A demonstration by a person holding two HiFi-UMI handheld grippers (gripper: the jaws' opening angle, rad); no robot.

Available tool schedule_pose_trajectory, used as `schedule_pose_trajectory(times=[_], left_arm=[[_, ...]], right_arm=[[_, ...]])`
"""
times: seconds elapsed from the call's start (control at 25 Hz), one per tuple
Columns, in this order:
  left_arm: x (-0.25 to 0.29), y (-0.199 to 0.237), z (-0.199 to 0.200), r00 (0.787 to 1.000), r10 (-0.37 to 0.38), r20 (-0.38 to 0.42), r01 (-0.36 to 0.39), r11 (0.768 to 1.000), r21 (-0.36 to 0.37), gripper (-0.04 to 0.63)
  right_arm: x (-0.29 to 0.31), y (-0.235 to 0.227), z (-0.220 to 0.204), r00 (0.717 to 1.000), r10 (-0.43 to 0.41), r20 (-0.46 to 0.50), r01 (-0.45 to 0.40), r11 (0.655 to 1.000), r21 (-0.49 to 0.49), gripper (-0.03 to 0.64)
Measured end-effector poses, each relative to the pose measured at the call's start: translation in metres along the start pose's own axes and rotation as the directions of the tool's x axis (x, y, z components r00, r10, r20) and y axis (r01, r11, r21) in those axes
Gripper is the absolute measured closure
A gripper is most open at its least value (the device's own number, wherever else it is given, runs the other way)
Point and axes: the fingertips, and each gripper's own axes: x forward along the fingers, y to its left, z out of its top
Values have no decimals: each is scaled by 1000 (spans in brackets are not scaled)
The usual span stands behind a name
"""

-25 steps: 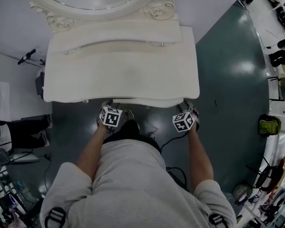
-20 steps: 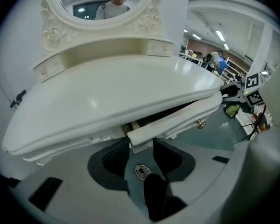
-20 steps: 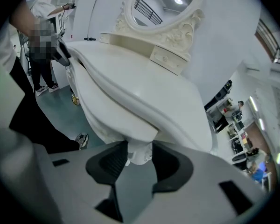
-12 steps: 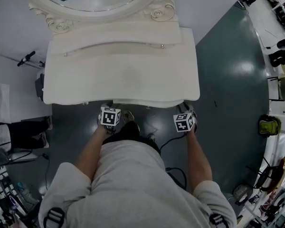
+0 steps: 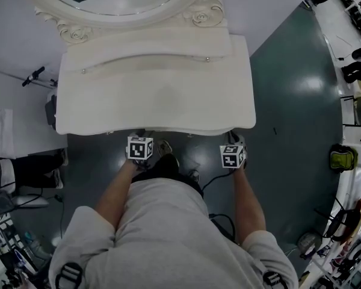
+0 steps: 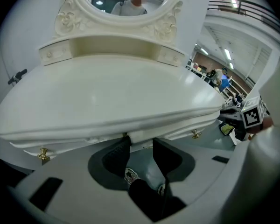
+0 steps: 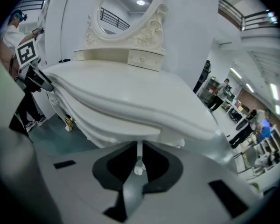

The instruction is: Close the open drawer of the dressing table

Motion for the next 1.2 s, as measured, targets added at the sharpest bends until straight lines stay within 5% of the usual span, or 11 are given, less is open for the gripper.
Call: schedule_pose_trajectory(times=[0.52, 0.84, 1.04, 1.2], left_arm=[[5, 4, 5, 999, 11, 34, -7, 991, -135, 442], [7, 10, -12, 999, 18, 38, -5, 950, -311, 445], [-13, 11, -26, 995, 93, 43, -79, 962, -262, 561], [-34, -12, -19, 987, 101, 123, -75, 976, -204, 580]], right_arm=[[4, -1, 6, 999, -13, 48, 5, 987, 161, 594], [-3, 0, 8, 997, -4, 73, -13, 973, 231, 594], [-22, 12, -1, 998, 3, 70, -19, 973, 231, 594], [-44, 34, 15, 988, 38, 151, -65, 982, 179, 600]])
